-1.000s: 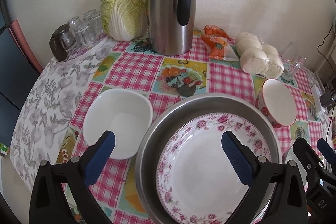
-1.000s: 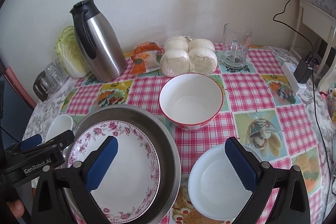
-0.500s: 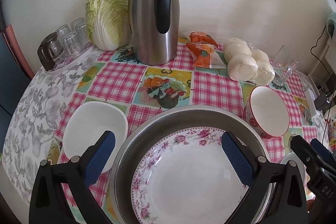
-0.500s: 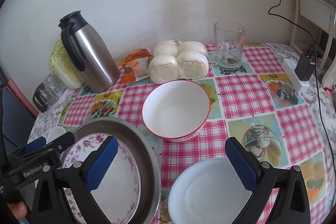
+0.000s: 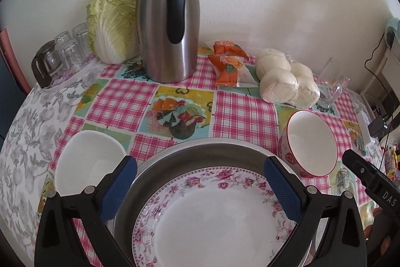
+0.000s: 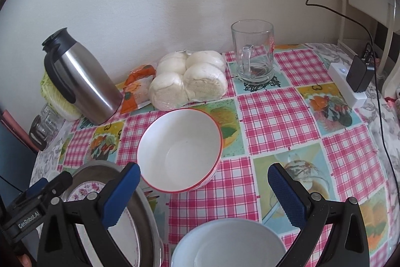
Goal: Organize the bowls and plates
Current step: 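Move both grippers to the rim of the red-rimmed white bowl, then close both grippers on the red-rimmed bowl rim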
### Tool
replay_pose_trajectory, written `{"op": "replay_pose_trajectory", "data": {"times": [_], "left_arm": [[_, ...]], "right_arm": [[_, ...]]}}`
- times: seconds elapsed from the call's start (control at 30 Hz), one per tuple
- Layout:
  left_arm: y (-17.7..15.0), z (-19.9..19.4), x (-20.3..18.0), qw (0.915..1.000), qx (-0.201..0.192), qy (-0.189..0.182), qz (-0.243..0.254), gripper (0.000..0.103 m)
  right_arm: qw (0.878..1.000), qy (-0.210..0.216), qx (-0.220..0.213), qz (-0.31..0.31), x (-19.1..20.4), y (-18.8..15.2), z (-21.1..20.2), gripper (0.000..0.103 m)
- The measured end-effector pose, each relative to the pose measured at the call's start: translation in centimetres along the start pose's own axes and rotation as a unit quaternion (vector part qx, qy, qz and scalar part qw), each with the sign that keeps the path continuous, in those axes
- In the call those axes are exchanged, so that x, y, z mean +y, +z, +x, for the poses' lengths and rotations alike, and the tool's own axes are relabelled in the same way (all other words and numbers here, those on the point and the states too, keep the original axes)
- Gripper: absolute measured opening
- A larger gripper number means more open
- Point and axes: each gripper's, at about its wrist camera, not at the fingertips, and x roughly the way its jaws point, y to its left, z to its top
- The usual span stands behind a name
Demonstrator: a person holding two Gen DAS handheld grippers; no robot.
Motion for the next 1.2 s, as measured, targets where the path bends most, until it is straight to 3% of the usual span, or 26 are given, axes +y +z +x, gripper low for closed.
{"op": "replay_pose_trajectory", "data": {"times": [0.17, 0.37, 0.67, 1.1, 1.2], "left_arm": [[2.0, 0.6, -0.9, 0.9998, 0.014, 0.001, 0.016, 0.101], [4.1, 2.3, -3.0, 0.9966, 0.060, -0.011, 0.056, 0.101], [6.4, 4.9, -5.6, 0.9941, 0.105, -0.021, 0.021, 0.101], [6.0, 8.8, -10.1, 0.9900, 0.135, -0.009, 0.039, 0.099], [5.7, 9.8, -10.5, 0.9879, 0.150, -0.017, 0.036, 0.082]], "right_arm": [[1.000, -0.012, 0.007, -0.001, -0.5, 0.6, 1.2, 0.103], [0.999, -0.027, 0.027, 0.020, -1.6, 1.1, 2.9, 0.103], [0.998, -0.037, 0.044, 0.025, -1.9, 1.1, 5.7, 0.102], [0.996, -0.008, 0.064, 0.057, -3.5, 0.4, 7.5, 0.068], [0.995, 0.006, 0.063, 0.072, -4.3, 0.4, 7.5, 0.064]]}}
